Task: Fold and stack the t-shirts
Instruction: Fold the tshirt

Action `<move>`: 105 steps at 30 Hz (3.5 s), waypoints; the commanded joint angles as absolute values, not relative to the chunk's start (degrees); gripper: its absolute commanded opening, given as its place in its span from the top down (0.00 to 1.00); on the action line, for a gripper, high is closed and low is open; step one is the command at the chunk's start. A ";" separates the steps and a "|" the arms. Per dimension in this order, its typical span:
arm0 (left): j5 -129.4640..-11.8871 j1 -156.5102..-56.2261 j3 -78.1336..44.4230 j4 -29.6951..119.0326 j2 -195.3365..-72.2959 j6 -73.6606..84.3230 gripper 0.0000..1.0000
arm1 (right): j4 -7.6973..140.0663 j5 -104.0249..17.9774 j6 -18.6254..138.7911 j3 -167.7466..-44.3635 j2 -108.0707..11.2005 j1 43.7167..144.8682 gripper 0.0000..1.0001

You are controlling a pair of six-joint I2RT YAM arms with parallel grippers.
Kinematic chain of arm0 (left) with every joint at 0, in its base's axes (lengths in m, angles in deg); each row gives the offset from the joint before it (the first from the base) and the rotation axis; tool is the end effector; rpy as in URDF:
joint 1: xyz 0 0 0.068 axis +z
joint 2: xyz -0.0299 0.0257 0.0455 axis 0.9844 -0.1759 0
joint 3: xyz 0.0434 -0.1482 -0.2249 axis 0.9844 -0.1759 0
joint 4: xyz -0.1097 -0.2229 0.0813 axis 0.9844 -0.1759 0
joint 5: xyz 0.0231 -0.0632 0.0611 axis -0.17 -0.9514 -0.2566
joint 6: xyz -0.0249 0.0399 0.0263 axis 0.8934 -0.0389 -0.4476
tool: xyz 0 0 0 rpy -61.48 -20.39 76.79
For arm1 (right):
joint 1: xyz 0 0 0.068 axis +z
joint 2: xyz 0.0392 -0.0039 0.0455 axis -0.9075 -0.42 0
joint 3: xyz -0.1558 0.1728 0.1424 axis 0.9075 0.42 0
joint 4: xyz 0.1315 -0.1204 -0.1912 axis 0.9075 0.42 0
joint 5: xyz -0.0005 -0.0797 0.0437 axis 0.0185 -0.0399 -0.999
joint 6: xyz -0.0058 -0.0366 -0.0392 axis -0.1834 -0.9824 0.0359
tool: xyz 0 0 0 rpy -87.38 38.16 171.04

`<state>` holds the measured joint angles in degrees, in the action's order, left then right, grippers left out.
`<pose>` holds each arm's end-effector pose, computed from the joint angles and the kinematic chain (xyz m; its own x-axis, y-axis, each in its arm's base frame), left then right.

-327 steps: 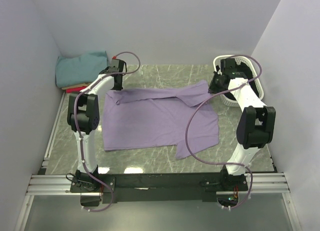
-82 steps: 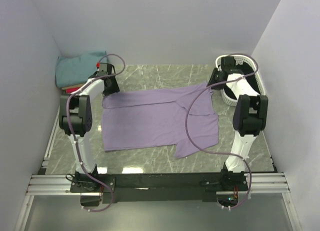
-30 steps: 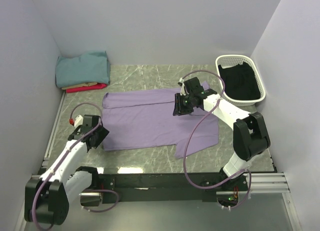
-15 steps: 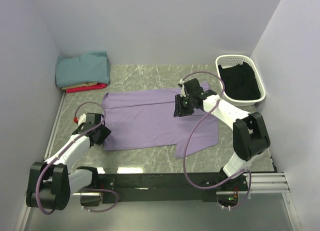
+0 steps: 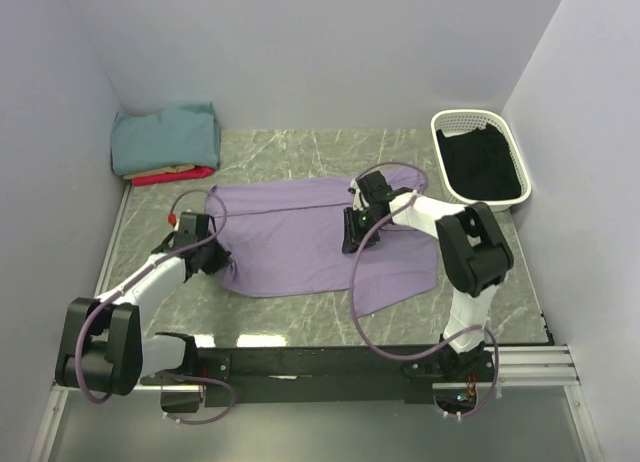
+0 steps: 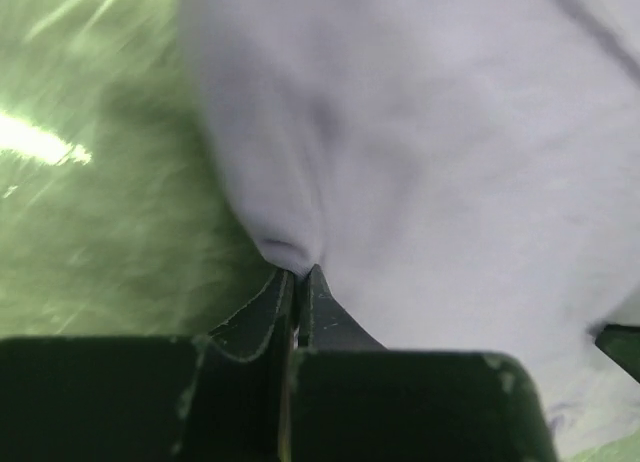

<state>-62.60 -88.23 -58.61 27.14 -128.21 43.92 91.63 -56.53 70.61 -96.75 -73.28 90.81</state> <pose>0.2171 -0.0319 0.1627 -0.6309 -0.6835 -0.3671 -0.5266 0.7248 -0.4443 0.3223 0.1689 0.1598 -0.9442 -0.1450 -0.2958 -0.2686 0.8586 0.4366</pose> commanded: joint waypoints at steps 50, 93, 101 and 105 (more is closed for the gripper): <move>-71.28 -81.20 -32.33 49.41 -156.92 36.02 0.16 | 91.95 -56.21 68.82 -98.89 -81.35 91.27 0.63; -67.25 -78.55 -42.62 57.77 -157.11 43.32 0.70 | 93.36 -54.89 68.21 -102.05 -85.39 91.18 0.63; -60.68 -78.46 -38.32 47.86 -152.37 37.45 0.69 | 94.06 -52.44 69.79 -102.32 -88.73 91.18 0.62; -58.11 -78.03 -35.94 44.33 -150.26 34.45 0.72 | 95.73 -49.01 71.28 -103.02 -89.96 90.83 0.62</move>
